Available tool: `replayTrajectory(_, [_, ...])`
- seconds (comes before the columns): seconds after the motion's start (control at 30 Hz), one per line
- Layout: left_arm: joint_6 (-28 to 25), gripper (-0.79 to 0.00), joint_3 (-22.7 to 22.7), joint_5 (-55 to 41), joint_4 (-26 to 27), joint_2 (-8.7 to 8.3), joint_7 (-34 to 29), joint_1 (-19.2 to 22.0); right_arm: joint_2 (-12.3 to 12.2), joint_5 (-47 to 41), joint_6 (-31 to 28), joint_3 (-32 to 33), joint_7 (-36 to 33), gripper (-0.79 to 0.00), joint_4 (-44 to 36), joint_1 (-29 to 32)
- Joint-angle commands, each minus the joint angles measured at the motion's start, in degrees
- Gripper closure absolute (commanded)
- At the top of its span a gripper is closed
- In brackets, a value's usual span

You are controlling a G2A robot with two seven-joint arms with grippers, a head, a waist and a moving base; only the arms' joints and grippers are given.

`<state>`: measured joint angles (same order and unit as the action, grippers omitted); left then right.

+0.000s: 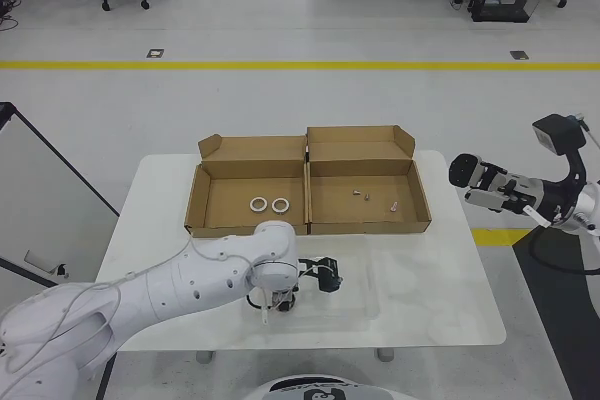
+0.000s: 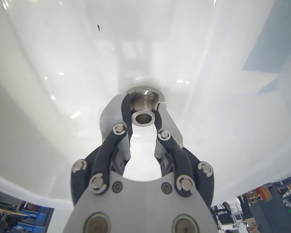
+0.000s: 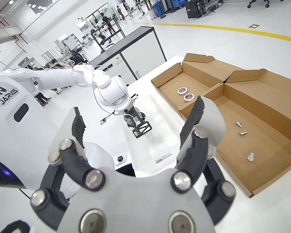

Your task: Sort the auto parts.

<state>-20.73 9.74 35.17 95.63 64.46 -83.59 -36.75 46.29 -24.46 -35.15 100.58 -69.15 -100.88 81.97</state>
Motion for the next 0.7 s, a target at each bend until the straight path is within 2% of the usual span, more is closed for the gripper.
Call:
replayTrajectory(0.0, [-0.6,0.0,0.0,-0.1,-0.4,0.41,0.6,0.2,0.0,0.0,0.0,0.0,0.0,-0.785,0.0,0.0])
replayTrajectory(0.17, [-1.3,0.0,0.0,-0.2,-1.8,1.22,1.3,0.5,0.0,0.0,0.0,0.0,0.0,-0.785,0.0,0.0])
replayTrajectory(0.2, [-1.4,-0.025,0.0,-0.2,-2.0,1.34,1.4,0.6,0.0,0.0,0.0,0.0,0.0,-0.785,0.0,0.0])
replayTrajectory(0.23, [-1.4,-0.209,0.0,-0.4,-2.1,1.42,1.4,0.7,0.0,0.0,0.0,0.0,0.0,-0.785,0.0,0.0])
replayTrajectory(0.27, [-1.6,-0.354,0.0,-0.9,-2.2,1.47,1.6,0.9,0.0,0.0,0.0,0.0,0.0,-0.785,0.0,0.0])
replayTrajectory(0.37, [-1.5,-0.493,0.0,-1.4,-2.1,1.44,1.5,1.5,0.0,0.0,0.0,0.0,0.0,-0.785,0.0,0.0])
replayTrajectory(0.5, [-1.3,-0.511,0.0,-2.4,-1.6,1.12,1.3,2.0,0.0,0.0,0.0,0.0,0.0,-0.785,0.0,0.0])
replayTrajectory(0.67, [-1.1,-0.483,0.0,-3.0,-1.5,0.51,1.1,2.1,0.0,0.0,0.0,0.0,0.0,-0.785,0.0,0.0])
